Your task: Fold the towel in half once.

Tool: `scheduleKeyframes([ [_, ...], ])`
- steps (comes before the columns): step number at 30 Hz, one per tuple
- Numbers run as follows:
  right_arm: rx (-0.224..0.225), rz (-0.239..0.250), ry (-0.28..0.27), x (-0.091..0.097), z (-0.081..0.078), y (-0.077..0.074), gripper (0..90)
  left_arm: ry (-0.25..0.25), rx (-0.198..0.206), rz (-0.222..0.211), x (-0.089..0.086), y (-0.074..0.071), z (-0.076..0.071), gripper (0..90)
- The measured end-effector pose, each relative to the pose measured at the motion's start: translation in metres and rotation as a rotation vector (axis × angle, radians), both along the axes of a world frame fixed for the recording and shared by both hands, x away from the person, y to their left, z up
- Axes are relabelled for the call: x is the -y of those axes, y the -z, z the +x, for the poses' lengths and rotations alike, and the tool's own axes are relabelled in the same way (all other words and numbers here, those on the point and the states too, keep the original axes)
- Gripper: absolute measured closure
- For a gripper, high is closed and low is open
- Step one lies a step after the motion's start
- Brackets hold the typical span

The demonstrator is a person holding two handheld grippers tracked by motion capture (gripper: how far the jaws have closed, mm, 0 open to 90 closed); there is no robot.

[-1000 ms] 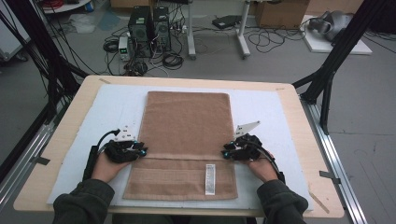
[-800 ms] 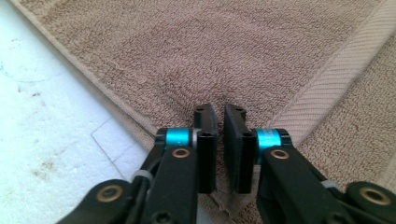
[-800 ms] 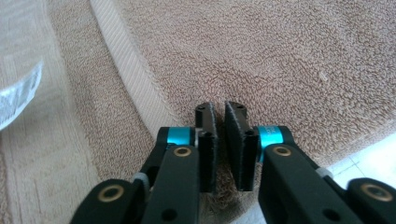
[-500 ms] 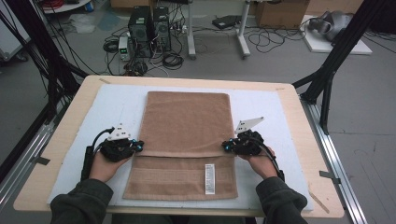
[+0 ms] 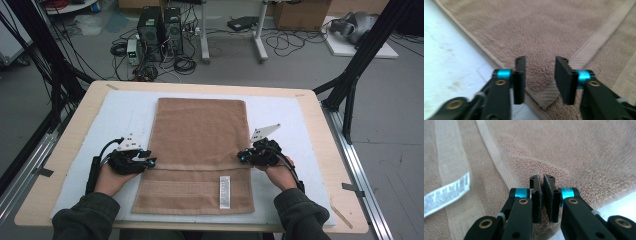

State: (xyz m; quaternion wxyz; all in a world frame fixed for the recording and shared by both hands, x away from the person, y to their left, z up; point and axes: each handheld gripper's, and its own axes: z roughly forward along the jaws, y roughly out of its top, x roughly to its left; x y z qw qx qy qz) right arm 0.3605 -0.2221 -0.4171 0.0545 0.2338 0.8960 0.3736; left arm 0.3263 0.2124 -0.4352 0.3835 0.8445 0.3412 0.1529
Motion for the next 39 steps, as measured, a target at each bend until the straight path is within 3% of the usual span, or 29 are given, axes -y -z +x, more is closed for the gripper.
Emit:
scheduleKeyframes([
  [1,-0.009,0.002,0.003,0.000,0.000,0.002,85.1,-0.001,-0.015,0.013,0.001,0.003,0.002,53.2],
  [3,-0.022,0.010,0.006,0.001,0.001,0.007,85.1,-0.002,-0.010,0.005,0.003,0.006,0.003,58.8],
  [5,-0.036,0.008,0.011,0.001,0.002,0.011,85.1,0.006,0.002,0.020,0.006,0.005,0.003,75.2],
  [7,-0.033,0.002,0.006,-0.002,0.002,0.013,85.1,-0.001,0.005,0.045,0.010,0.002,0.002,82.8],
  [10,-0.023,0.017,0.003,-0.001,0.001,0.007,85.1,-0.010,0.014,0.018,0.006,-0.003,0.000,84.5],
  [13,-0.006,0.052,0.004,0.002,0.000,-0.003,85.2,-0.028,0.032,-0.037,-0.002,-0.012,-0.003,84.9],
  [21,0.042,0.094,-0.018,0.000,-0.006,-0.033,85.2,-0.032,0.084,-0.087,-0.014,-0.041,-0.013,84.9],
  [28,0.074,0.124,-0.067,0.002,-0.029,-0.051,85.2,-0.008,0.106,-0.095,-0.019,-0.050,-0.044,84.8],
  [30,0.084,0.126,-0.081,0.002,-0.039,-0.054,85.2,-0.010,0.132,-0.080,-0.017,-0.051,-0.057,84.8],
  [36,0.085,0.142,-0.125,0.007,-0.073,-0.052,85.2,0.008,0.155,-0.074,-0.017,-0.051,-0.094,84.8],
  [39,0.071,0.127,-0.157,0.006,-0.088,-0.046,85.6,0.013,0.134,-0.073,-0.019,-0.045,-0.110,84.9],
])
